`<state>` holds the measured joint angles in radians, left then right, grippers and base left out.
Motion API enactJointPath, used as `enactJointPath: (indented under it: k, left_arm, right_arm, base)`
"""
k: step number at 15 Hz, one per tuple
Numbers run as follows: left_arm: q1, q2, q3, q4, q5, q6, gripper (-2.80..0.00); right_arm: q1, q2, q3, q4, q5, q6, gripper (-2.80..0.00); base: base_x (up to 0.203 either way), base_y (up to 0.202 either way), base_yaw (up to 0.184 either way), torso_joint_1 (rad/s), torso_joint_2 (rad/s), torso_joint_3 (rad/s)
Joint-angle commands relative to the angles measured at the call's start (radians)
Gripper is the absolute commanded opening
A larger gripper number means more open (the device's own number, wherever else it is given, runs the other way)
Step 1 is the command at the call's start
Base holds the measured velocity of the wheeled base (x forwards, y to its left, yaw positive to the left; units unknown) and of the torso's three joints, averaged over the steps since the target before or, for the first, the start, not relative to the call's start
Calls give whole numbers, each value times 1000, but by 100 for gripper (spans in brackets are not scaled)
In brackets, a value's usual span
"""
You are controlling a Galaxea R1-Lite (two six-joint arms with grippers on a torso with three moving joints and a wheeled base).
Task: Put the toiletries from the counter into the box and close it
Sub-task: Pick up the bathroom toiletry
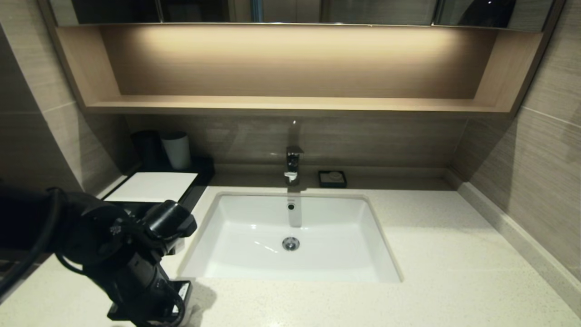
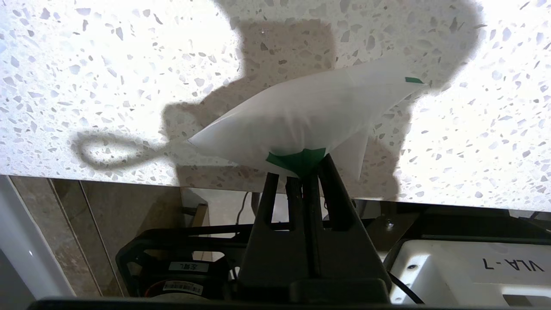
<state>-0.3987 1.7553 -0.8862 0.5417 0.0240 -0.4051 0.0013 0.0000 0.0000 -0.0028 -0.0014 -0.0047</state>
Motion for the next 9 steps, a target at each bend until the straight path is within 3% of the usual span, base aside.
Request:
enactJointPath:
  k: [1, 9]
  left_arm:
    - [0, -1, 0, 4, 1, -3, -280]
    - [0, -50, -8, 14, 2, -3, -280]
  right_arm:
    - [0, -2, 0, 0, 0, 0, -280]
    - [0, -2, 2, 0, 0, 0, -280]
  base:
    - [0, 0, 0, 0, 0, 0]
    - [0, 0, 0, 0, 0, 0]
